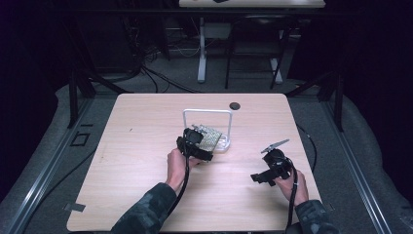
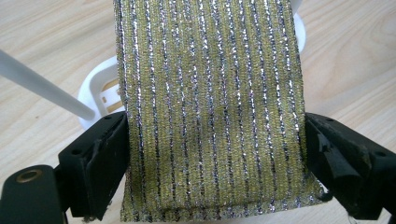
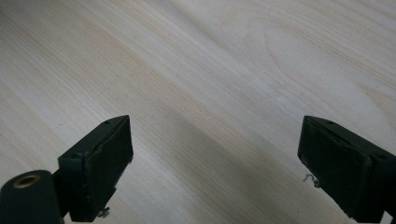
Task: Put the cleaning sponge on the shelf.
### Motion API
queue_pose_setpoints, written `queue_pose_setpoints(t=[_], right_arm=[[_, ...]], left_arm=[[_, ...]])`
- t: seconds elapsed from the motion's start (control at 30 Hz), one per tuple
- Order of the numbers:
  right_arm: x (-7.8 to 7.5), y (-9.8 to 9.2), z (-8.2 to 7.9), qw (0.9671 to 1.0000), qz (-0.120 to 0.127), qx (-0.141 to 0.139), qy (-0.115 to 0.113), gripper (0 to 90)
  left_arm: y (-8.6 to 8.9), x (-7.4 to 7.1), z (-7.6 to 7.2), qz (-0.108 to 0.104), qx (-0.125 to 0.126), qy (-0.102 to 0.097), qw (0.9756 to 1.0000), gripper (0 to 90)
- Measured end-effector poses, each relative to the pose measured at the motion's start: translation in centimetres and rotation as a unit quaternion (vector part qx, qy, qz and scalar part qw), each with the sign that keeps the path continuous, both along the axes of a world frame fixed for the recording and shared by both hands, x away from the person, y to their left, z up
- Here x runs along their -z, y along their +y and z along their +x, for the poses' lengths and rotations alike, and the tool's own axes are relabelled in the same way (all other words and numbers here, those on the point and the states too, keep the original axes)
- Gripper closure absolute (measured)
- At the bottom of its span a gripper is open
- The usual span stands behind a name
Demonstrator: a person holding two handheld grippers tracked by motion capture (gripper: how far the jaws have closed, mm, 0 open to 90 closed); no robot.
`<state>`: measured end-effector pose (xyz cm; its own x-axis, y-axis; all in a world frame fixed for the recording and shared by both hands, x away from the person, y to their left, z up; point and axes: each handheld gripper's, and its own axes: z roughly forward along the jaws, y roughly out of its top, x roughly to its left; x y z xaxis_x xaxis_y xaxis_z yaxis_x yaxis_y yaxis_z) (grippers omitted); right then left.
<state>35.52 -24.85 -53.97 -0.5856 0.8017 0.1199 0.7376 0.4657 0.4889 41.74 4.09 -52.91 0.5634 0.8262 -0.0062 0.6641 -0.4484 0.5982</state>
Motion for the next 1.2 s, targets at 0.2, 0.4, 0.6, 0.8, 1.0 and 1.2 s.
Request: queue_pose_setpoints(t=[0.2,0.4,0.6,0.8,1.0,1.2], right_arm=[[0.1,0.0,0.0,1.0000,0.001,-0.001,0.002,9.6],[0.0,0.0,0.0,1.0000,0.000,-0.001,0.000,9.6],[0.0,0.0,0.0,1.0000,0.001,-0.001,0.001,9.6],[0.0,0.0,0.0,1.0000,0.003,-0.002,0.001,9.6],[0.0,0.0,0.0,1.0000,0.003,-0.002,0.000,9.6],[0.0,0.0,0.0,1.0000,0.004,-0.003,0.000,9.5]], left_arm=[[-0.7,0.1,0.1,-0.003,-0.009,-0.010,0.9999,11.1],[-1.4,0.3,0.4,-0.003,-0.031,-0.020,0.9993,11.1],[-2.1,0.5,1.0,0.007,-0.047,-0.028,0.9984,11.0],[-2.8,0.7,1.4,0.009,-0.057,-0.033,0.9978,10.9],[-2.7,1.2,2.0,0.010,-0.061,-0.028,0.9977,10.9],[-2.9,1.6,2.4,0.011,-0.064,-0.024,0.9976,10.9]])
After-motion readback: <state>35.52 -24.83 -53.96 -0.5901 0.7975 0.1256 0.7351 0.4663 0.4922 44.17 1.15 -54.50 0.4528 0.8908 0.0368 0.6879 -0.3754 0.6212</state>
